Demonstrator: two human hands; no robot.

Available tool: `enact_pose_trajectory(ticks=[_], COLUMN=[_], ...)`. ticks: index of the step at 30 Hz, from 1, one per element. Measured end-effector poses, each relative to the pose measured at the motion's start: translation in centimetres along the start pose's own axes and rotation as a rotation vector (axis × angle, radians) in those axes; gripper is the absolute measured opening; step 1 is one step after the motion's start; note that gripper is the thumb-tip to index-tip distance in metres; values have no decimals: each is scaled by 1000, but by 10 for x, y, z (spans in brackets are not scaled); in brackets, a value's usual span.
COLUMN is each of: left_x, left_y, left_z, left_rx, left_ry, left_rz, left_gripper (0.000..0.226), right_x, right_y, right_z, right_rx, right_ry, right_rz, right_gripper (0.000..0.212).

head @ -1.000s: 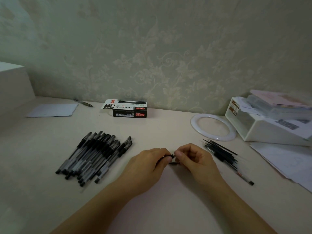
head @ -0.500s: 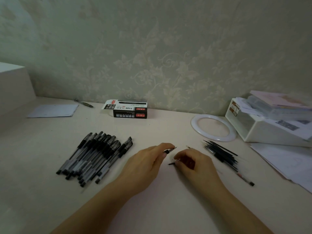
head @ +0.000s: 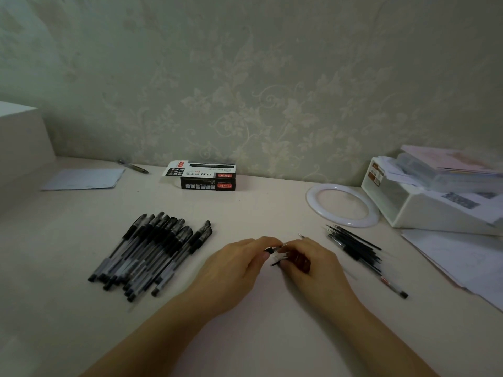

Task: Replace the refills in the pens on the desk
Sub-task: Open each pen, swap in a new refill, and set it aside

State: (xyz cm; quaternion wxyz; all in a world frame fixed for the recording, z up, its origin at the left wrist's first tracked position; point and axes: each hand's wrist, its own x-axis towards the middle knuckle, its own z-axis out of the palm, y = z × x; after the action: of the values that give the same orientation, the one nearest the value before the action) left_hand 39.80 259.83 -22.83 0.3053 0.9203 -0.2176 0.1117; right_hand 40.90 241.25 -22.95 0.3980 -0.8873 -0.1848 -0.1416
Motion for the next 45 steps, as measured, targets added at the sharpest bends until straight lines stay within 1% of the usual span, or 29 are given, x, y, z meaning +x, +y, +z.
enact_pose_trajectory(ticks=[4, 7, 10, 13, 16, 19, 22, 23, 25, 28, 30, 32, 34, 35, 36, 37, 39, 42, 45], left_x=[1, 1, 0, 0, 0, 0, 0, 0, 0, 1, 1, 1, 1, 1, 1, 1, 1, 2, 2], left_y=[0, 0, 1, 4, 7, 6, 4, 4, 5, 5, 4, 3, 2, 1, 1, 1, 1, -1, -6], left_z=[0, -1, -1, -1, -1, -2, -3, -2, -2, -2, -2, -2, -1, -1, -1, -1, -1, -5, -8], left_rx=[-16, -33, -48, -82, -94, -67, -42, -38, -39, -42, -35, -37, -43, -46, -47, -43, -28, 1, 33], left_ry=[13, 18, 49, 43, 31, 36, 31, 26, 23, 29, 32, 43, 54, 59, 64, 69, 83, 134, 227], left_rz=[-6, -5, 8, 14, 26, 39, 30, 30, 35, 38, 39, 36, 27, 22, 17, 12, 1, -18, -50], left_gripper=[33, 33, 33, 36, 36, 35, 36, 36, 36, 36, 36, 35, 34, 34, 33, 33, 31, 29, 25], right_x=[0, 1, 1, 2, 3, 7, 11, 11, 12, 12, 11, 12, 13, 13, 13, 12, 10, 7, 3], right_y=[2, 0, -5, -10, -10, -4, 4, 6, 8, 4, 3, 4, 6, 9, 11, 13, 16, 22, 26], right_z=[1, 0, -3, -6, -5, -7, -15, -16, -16, -10, -5, -5, -13, -19, -24, -29, -35, -36, -33], right_rx=[40, 91, 280, 476, 542, 613, 816, 879, 927, 849, 769, 768, 826, 798, 696, 542, 214, -173, -393], right_ry=[10, 56, 101, 23, 11, 133, 312, 342, 331, 200, 143, 204, 318, 378, 432, 475, 510, 457, 345], right_rz=[37, 68, 133, 216, 246, 325, 461, 490, 503, 464, 440, 442, 422, 396, 364, 323, 241, 201, 219], right_gripper=[25, 22, 8, 14, 16, 17, 22, 23, 21, 11, 11, 19, 27, 29, 29, 29, 25, 19, 17])
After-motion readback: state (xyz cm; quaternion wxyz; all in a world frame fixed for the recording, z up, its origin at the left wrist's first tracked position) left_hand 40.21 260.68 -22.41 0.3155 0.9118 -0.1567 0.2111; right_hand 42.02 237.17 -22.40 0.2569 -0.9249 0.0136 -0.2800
